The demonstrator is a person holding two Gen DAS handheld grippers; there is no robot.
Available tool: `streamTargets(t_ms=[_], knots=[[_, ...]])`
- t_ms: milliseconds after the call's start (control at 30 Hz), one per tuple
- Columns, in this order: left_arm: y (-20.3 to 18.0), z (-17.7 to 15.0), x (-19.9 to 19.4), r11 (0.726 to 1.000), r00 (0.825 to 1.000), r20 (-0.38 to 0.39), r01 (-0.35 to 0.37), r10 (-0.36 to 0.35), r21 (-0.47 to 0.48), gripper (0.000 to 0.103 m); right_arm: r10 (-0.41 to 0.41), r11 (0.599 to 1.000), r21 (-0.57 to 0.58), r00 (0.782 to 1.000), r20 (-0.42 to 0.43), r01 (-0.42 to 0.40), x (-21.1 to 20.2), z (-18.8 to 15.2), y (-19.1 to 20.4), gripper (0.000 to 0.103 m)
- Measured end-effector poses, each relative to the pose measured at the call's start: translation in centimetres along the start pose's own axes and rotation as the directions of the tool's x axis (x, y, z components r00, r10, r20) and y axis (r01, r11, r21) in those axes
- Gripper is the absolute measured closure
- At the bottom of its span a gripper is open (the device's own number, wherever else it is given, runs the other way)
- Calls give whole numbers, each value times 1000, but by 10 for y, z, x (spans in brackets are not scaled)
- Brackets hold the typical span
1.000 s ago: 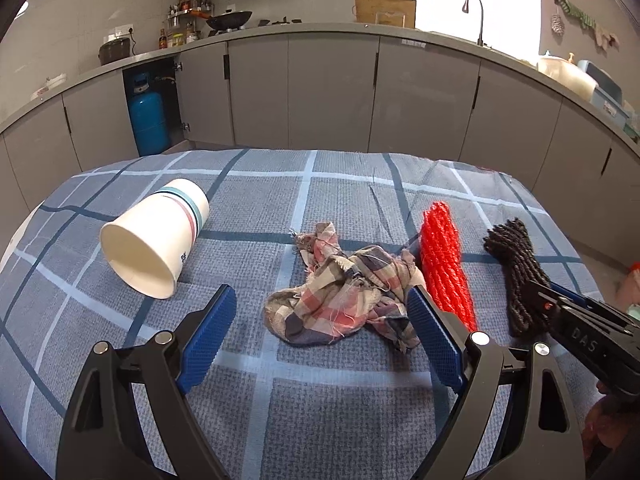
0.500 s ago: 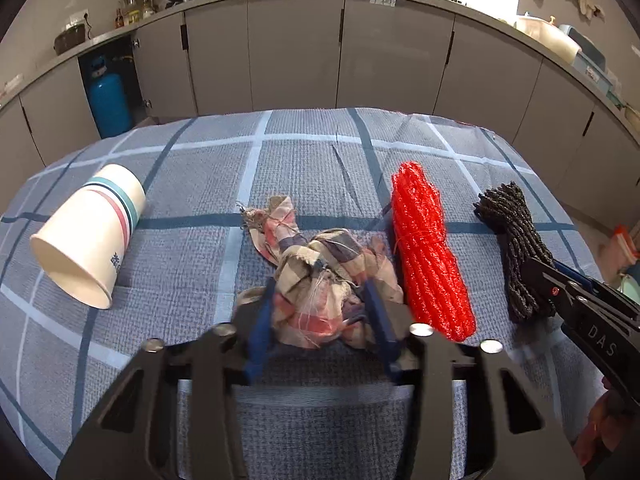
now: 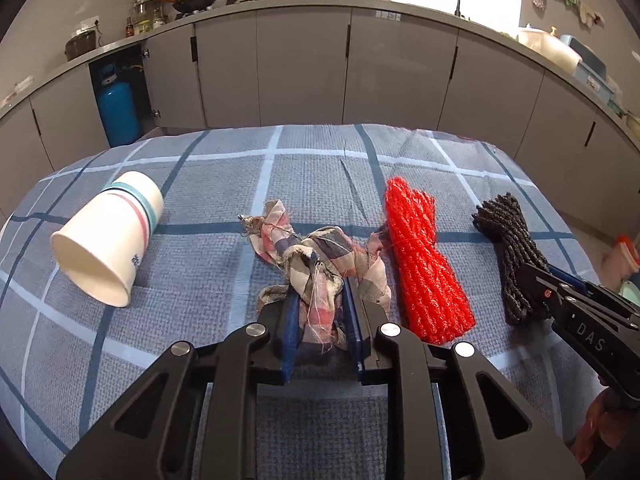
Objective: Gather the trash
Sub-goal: 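Lift the black mesh net and plaid cloth and carry them toward the basin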
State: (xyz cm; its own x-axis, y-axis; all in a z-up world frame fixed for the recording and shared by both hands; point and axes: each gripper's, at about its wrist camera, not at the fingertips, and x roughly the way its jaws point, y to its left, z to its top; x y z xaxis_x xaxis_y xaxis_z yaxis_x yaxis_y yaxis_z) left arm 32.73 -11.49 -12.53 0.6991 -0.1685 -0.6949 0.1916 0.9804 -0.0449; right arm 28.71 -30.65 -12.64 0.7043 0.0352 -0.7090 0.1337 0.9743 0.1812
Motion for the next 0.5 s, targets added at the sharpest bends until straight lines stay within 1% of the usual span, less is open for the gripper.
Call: streamTargets(t_ms=[167,267,400,500], knots=[[9,-5,-13,999,999,39,-4,5,-36,82,-11,1000,-14,1000,4,11,-1,0,3,77],[9,-6,-17,999,999,53,-9,12,-41,82,-10,999,-35,1000,30,11,-6,-1,7,79],[7,-10,-24,999,997,75,-32,34,-34,82,-3,997,-74,997,76,9,-15,-3,13,80],[4,-12,-30,998,992,106,-58,61,-32,82,8,996,-93,997,76,-1,-18,-6,16,81]])
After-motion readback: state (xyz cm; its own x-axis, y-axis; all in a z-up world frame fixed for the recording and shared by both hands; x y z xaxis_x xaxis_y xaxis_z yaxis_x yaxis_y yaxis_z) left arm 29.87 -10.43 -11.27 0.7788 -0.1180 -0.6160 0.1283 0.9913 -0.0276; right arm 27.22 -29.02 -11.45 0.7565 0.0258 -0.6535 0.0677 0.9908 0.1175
